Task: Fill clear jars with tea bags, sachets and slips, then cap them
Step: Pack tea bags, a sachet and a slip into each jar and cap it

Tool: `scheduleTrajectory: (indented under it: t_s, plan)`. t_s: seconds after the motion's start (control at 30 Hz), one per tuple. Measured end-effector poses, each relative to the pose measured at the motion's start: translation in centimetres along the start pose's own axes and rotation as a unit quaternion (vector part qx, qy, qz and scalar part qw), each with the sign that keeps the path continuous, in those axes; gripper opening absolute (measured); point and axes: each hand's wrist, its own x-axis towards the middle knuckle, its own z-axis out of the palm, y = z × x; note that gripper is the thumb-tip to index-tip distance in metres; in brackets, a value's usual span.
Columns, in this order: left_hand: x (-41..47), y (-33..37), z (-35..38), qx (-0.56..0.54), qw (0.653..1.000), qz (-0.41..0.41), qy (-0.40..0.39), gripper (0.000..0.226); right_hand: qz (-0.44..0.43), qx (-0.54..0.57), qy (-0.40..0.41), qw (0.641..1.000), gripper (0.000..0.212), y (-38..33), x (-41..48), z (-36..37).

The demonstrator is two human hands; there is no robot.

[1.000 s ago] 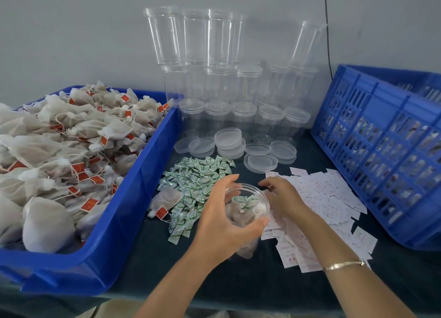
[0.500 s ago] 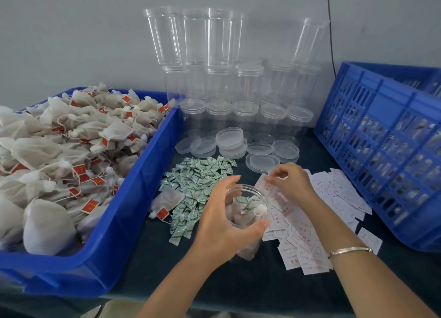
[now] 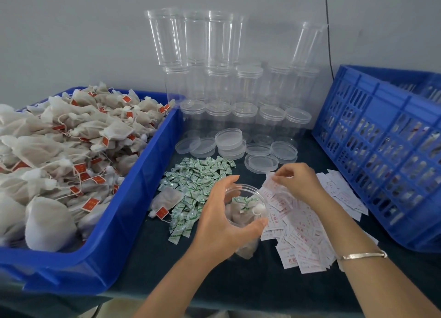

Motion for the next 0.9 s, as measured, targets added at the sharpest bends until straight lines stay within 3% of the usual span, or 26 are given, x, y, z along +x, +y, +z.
scheduleTrajectory:
  t_s: [0.07,0.13,0.2,0.27,0.37,0.5,0.6,0.7,0.8,0.83,0.9]
  plan:
    - [0.0,0.0,0.0,0.000,1.000,0.000,0.001,0.080,-0.016,0.121,0.009,0.992,0.008,-1.3,-0.8,-1.7]
    - [0.0,-0.2,0.0,-0.003,1.000,0.001,0.003,0.081,-0.052,0.300,-0.021,0.952,0.011,-3.4,-2.3,-3.7]
    - [0.0,-0.1,0.1,-0.009,1.000,-0.001,0.007,0.079,-0.123,0.367,-0.075,0.919,0.014,-5.4,-3.7,-5.1]
    - [0.0,0.0,0.1,-0.012,1.000,0.001,0.007,0.073,-0.176,0.303,-0.107,0.930,0.012,-7.1,-5.0,-5.3]
    - [0.1,0.0,0.1,-0.017,1.000,0.004,-0.002,0.073,-0.218,0.115,-0.099,0.964,0.012,-8.3,-6.2,-4.0]
    - [0.0,0.1,0.1,-0.008,1.000,0.013,0.002,0.080,-0.235,-0.024,-0.132,0.963,0.009,-8.5,-7.3,-2.0]
    - [0.0,0.3,0.1,-0.008,1.000,0.015,0.004,0.082,-0.285,-0.139,-0.109,0.942,0.004,-8.1,-7.6,-1.2]
    - [0.0,0.4,0.1,-0.014,1.000,0.019,0.001,0.082,-0.293,-0.148,-0.121,0.937,0.008,-8.0,-7.7,-1.2]
    - [0.0,0.4,0.1,-0.021,1.000,0.020,-0.009,0.079,-0.266,-0.054,-0.107,0.956,0.009,-7.8,-7.9,-1.9]
    - [0.1,0.3,0.0,-0.022,0.999,0.021,-0.014,0.080,-0.254,-0.034,-0.093,0.962,0.016,-7.8,-8.0,-2.3]
    - [0.1,0.1,-0.4,-0.032,0.999,0.017,-0.036,0.091,-0.217,-0.086,-0.108,0.966,0.052,-7.9,-8.2,-3.1]
